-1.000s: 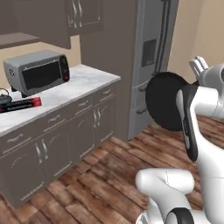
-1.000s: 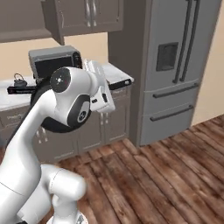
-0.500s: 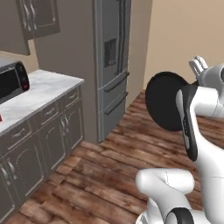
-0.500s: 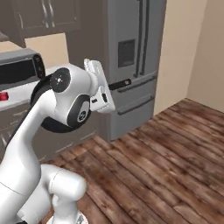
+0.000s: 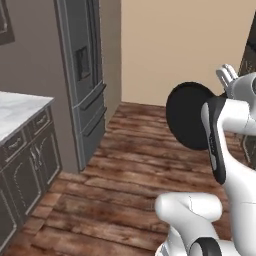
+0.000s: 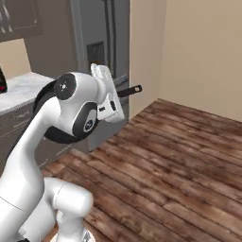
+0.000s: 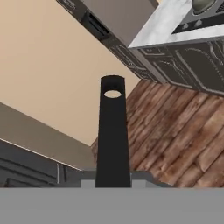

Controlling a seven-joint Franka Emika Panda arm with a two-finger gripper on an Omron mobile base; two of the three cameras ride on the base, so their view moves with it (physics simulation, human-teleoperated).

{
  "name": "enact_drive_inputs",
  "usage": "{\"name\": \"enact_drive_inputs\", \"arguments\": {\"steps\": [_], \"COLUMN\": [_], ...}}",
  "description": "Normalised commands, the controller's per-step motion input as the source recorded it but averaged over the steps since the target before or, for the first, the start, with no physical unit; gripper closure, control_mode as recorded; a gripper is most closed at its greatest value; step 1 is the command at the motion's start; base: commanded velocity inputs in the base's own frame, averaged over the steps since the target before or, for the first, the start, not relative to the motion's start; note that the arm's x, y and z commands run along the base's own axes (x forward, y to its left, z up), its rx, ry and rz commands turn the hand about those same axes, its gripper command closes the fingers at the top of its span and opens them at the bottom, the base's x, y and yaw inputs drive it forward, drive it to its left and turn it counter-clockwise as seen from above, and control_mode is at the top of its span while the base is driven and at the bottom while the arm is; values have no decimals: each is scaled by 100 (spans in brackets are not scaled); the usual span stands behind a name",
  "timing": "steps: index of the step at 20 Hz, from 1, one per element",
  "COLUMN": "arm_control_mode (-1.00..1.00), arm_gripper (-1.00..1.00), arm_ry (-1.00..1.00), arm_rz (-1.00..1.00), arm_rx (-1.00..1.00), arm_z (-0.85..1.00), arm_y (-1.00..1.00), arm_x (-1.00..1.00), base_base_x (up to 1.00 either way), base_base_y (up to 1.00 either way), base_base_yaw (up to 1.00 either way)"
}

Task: Pick the pan from the cabinet and place it on the stove. Then turn on the stove burner for the pan.

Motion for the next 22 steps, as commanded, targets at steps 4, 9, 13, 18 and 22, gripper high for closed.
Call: {"name": "enact_drive_inputs", "arguments": {"steps": [4, 9, 13, 18, 22], "arm_control_mode": [100, 100, 100, 100, 100], "arm_gripper": [100, 100, 100, 100, 100], "arm_ry": [0, 0, 0, 0, 0], "arm_rz": [0, 0, 0, 0, 0], "arm_rx": [0, 0, 0, 0, 0], "arm_z": [0, 0, 0, 0, 0], "arm_y": [0, 0, 0, 0, 0], "arm_x": [0, 0, 0, 0, 0], "base_base_x": [-21, -21, -20, -11, 0], "base_base_y": [9, 10, 9, 12, 24], "base_base_yaw": [-42, -42, -41, -41, -42]}}
